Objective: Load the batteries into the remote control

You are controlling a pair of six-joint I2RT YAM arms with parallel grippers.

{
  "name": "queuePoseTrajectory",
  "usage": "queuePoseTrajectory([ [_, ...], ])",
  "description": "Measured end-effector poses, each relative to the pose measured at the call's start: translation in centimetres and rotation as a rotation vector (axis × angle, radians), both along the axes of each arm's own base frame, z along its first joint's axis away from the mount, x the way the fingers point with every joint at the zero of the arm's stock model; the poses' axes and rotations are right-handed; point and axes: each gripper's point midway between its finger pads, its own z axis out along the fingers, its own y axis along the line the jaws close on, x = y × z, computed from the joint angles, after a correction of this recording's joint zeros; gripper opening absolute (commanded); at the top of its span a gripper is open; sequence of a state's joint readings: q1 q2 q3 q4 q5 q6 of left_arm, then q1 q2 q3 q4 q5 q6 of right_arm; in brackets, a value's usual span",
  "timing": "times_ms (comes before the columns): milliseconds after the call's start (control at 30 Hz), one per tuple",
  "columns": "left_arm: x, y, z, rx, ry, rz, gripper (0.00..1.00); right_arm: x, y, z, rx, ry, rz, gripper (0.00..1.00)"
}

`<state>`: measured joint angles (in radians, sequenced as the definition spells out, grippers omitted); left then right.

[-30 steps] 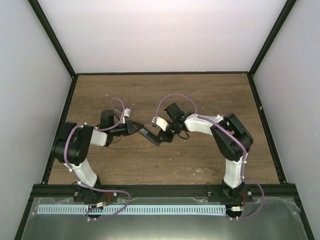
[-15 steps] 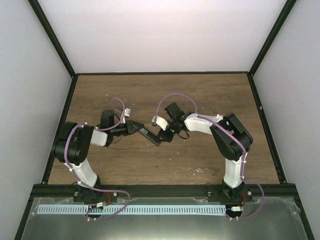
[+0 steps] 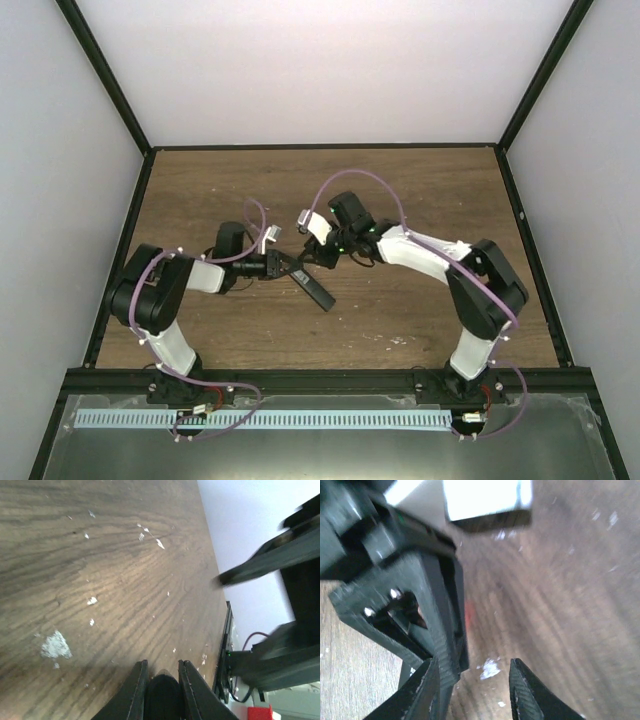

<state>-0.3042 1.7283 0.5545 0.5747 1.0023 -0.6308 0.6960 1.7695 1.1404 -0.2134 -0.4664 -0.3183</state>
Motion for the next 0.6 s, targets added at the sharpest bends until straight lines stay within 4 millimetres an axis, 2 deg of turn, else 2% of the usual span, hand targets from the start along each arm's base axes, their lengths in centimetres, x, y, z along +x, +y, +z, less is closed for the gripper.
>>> queuePoseTrajectory([
  [100, -0.5, -0.3, 0.4, -0.001, 0.017, -0.027, 0.00, 0.5, -0.3, 4.1, 0.048, -0.090, -0.026, 0.39],
  [200, -0.3, -0.4, 1.8, -0.010, -0.013, -0.041, 0.00, 0.6, -1.3, 8.2, 0.098, -0.159, -0.050, 0.45],
  [267, -0.2, -0.5, 3.1, -0.023, -0.042, -0.053, 0.00, 0.0, -2.4, 10.3, 0.121, -0.177, -0.055, 0.46],
  [333, -0.3, -0.7, 4.3, -0.039, -0.070, -0.070, 0.00, -0.7, -3.2, 11.5, 0.132, -0.171, -0.051, 0.46],
  [433, -0.7, -0.8, 5.8, -0.061, -0.105, -0.103, 0.00, -2.3, -4.1, 11.2, 0.125, -0.120, -0.030, 0.49],
  [600, -2.0, -0.9, 7.5, -0.093, -0.137, -0.160, 0.00, -5.4, -5.3, 7.3, 0.061, 0.053, -0.004, 0.53],
])
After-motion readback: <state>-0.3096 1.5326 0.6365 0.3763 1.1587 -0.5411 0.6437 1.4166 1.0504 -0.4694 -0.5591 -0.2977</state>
